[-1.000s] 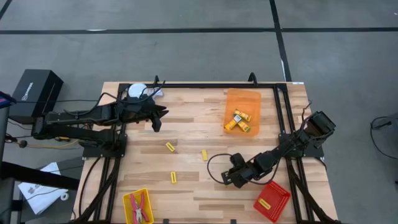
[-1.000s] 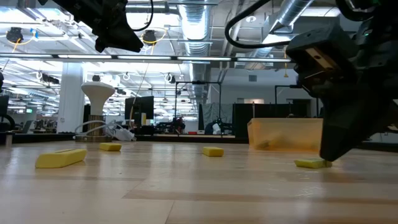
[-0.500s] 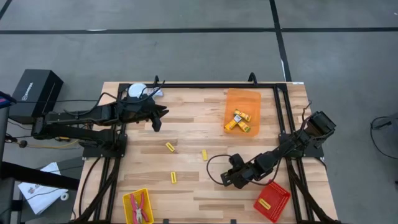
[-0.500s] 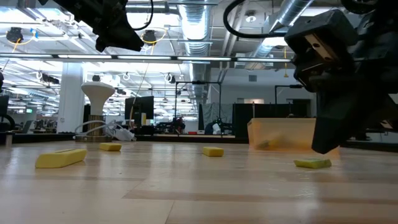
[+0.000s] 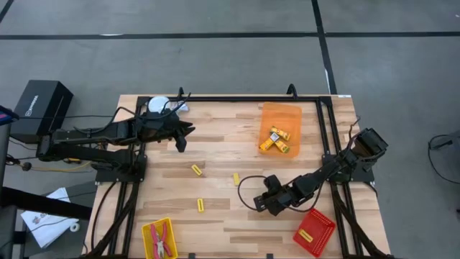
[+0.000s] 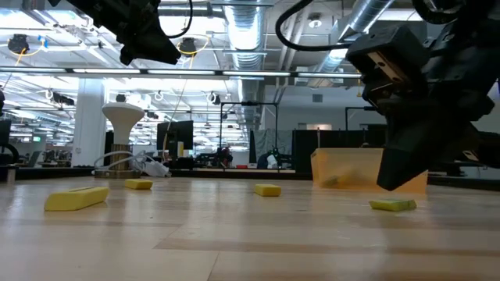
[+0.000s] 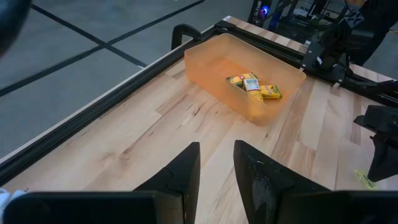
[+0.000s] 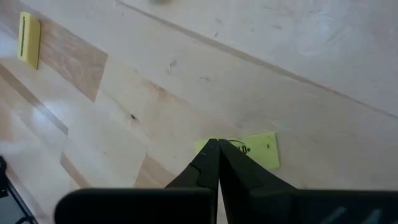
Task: Pick & Place School Supplies
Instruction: Put the yellow eraser into the red bin
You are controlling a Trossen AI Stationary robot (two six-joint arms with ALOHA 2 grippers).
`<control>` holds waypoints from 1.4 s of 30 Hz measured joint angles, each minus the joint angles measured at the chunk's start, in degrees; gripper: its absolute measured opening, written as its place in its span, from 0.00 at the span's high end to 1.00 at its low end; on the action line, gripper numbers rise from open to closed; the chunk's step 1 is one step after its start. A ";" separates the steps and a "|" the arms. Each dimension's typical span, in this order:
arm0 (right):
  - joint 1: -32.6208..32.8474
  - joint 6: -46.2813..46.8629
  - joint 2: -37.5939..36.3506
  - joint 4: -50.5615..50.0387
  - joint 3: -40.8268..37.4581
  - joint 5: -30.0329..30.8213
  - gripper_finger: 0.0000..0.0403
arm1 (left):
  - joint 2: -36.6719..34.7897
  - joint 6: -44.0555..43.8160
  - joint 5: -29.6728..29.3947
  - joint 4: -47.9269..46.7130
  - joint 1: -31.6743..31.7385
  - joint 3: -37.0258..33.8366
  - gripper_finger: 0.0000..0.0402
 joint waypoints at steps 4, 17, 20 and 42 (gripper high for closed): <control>0.02 -0.17 0.00 -0.91 0.02 -0.87 1.00 | 0.00 0.02 0.00 -0.02 0.00 0.00 0.77; -0.02 1.56 -0.22 3.97 -3.74 -3.30 1.00 | 0.02 0.03 0.00 -0.27 0.02 -0.95 0.77; -0.28 1.36 -0.22 3.89 -3.74 -4.53 1.00 | 0.02 0.02 0.00 -0.04 0.01 -1.30 0.77; 1.81 4.41 1.84 4.90 -3.86 -8.98 1.00 | 0.02 0.02 0.00 0.00 0.02 -1.33 0.77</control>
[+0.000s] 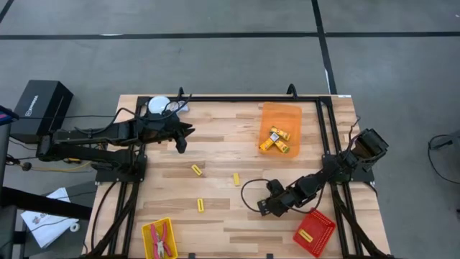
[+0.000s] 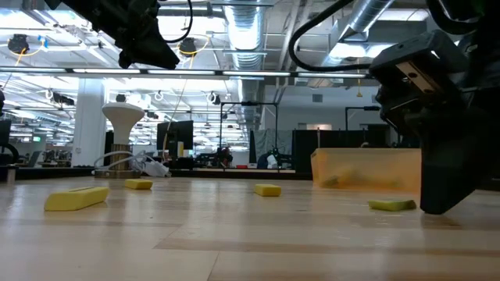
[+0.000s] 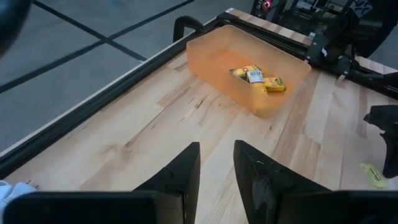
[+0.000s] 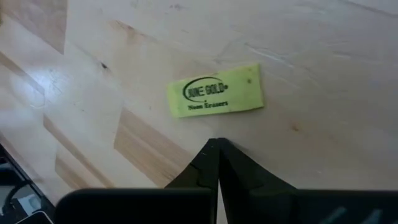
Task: Pick & Place School Supplies
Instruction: Put the yellow eraser into the red bin
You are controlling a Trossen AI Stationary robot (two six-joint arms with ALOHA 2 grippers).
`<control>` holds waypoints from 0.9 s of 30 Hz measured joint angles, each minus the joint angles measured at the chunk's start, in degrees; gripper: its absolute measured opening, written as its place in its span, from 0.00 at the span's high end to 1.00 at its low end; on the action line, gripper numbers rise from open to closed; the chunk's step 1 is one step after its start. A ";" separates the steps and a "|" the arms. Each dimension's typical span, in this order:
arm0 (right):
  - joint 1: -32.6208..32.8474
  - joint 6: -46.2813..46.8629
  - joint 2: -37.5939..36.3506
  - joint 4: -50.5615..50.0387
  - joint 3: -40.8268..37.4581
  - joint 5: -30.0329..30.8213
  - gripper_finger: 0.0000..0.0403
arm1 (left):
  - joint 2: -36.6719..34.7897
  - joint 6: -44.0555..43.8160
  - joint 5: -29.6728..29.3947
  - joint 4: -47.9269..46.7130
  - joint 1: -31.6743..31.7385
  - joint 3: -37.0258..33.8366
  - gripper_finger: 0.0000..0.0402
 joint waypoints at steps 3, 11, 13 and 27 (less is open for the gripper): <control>0.03 0.59 0.21 0.49 0.01 0.00 1.00 | 0.00 0.00 0.00 0.00 -0.02 0.00 0.77; 0.27 0.15 -2.18 0.92 -0.36 7.76 1.00 | 0.00 -0.02 0.00 0.15 0.00 0.00 0.77; 0.07 0.13 -2.52 0.48 -0.27 8.64 1.00 | 0.00 -0.02 0.00 0.30 0.00 0.00 0.77; -1.01 -0.65 -1.42 0.70 -0.08 8.51 1.00 | 0.00 -0.02 0.00 0.39 -0.01 0.00 0.77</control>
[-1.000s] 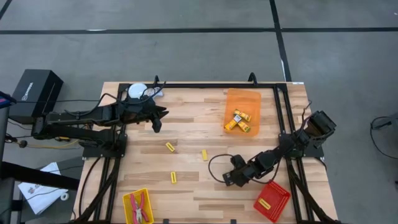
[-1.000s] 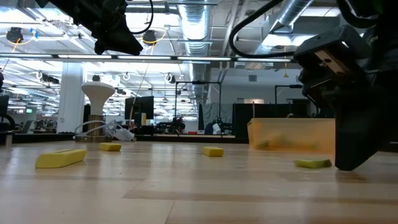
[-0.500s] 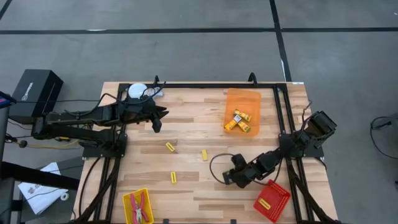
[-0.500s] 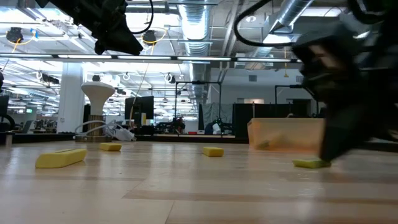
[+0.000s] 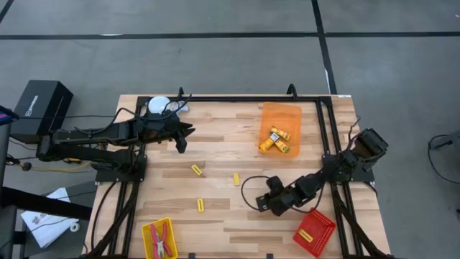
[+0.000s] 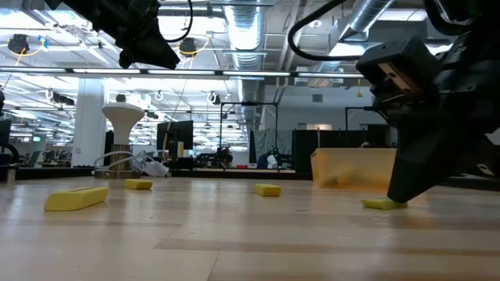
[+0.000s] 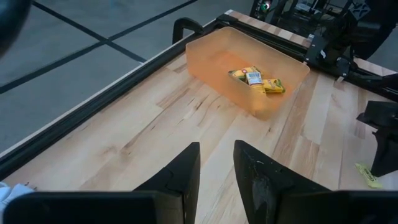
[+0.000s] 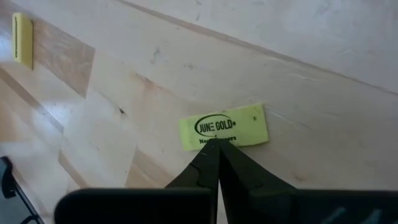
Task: Pick & Place School Supplies
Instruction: Put the yellow eraser into the red bin
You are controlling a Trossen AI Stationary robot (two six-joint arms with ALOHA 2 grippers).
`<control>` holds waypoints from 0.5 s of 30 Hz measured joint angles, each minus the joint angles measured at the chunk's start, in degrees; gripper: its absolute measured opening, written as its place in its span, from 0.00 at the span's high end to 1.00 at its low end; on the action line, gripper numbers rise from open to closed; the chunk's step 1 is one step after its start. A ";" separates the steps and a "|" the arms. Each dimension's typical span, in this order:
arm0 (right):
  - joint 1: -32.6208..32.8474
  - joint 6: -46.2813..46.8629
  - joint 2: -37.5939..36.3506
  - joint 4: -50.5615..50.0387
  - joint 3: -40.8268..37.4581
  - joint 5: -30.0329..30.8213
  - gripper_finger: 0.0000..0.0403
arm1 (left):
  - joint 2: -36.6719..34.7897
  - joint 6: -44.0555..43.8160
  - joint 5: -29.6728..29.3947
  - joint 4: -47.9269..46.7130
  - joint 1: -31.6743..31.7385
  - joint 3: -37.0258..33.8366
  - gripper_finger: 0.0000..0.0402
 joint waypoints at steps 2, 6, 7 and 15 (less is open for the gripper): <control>0.06 0.02 0.58 0.38 0.06 -0.74 1.00 | 0.00 0.00 -0.01 0.00 0.01 0.00 0.77; 0.36 1.72 2.11 1.38 0.15 -1.35 1.00 | 0.00 0.00 -0.02 0.00 0.01 0.00 0.77; 0.54 2.47 2.51 1.78 0.17 -1.37 1.00 | 0.00 0.00 0.00 -0.02 0.01 0.00 0.77; 1.49 6.85 6.50 7.99 0.33 -2.99 1.00 | 0.02 -0.03 0.00 -0.04 0.01 -0.02 0.77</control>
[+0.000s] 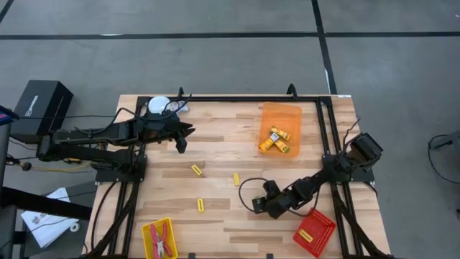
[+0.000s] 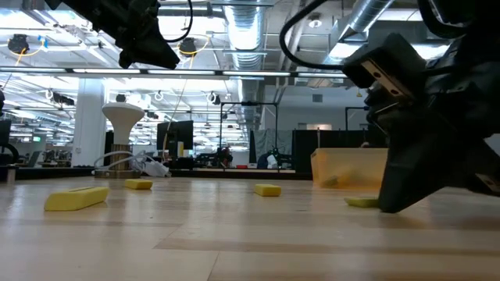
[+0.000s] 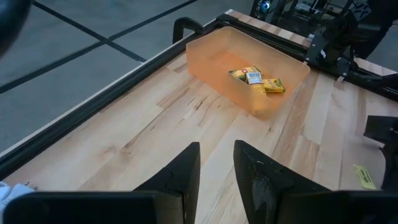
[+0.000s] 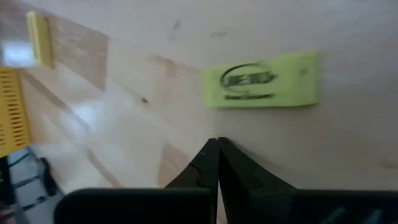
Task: Pick & Place School Supplies
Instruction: Put the yellow eraser into the red bin
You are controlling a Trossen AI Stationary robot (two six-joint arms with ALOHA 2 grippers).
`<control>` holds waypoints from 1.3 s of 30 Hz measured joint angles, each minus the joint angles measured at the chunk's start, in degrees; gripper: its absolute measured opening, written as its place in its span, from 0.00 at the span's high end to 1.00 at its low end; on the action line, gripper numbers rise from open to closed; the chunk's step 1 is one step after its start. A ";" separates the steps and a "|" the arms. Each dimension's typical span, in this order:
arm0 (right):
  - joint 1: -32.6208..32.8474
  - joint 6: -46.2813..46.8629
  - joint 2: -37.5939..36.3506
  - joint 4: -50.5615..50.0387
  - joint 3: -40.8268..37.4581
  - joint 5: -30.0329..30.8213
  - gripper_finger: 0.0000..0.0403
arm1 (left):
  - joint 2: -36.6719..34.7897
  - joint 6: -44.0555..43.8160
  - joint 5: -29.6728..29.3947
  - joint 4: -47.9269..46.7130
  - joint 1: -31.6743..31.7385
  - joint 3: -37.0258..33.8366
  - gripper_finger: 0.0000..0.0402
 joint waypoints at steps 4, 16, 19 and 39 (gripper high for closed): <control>0.17 -0.03 0.68 2.49 -0.02 -0.71 1.00 | 0.00 -0.02 0.00 0.00 0.00 0.00 0.77; -1.41 -8.49 -7.52 2.50 -0.57 4.86 1.00 | 0.00 0.04 0.00 0.04 -0.02 0.00 0.77; -4.56 -13.88 -11.99 1.20 -0.52 7.56 1.00 | 0.00 0.04 0.00 0.05 0.00 0.00 0.77; -24.84 -34.38 -6.40 13.30 0.85 -10.90 1.00 | 0.00 0.02 -0.01 0.02 -0.02 0.00 0.77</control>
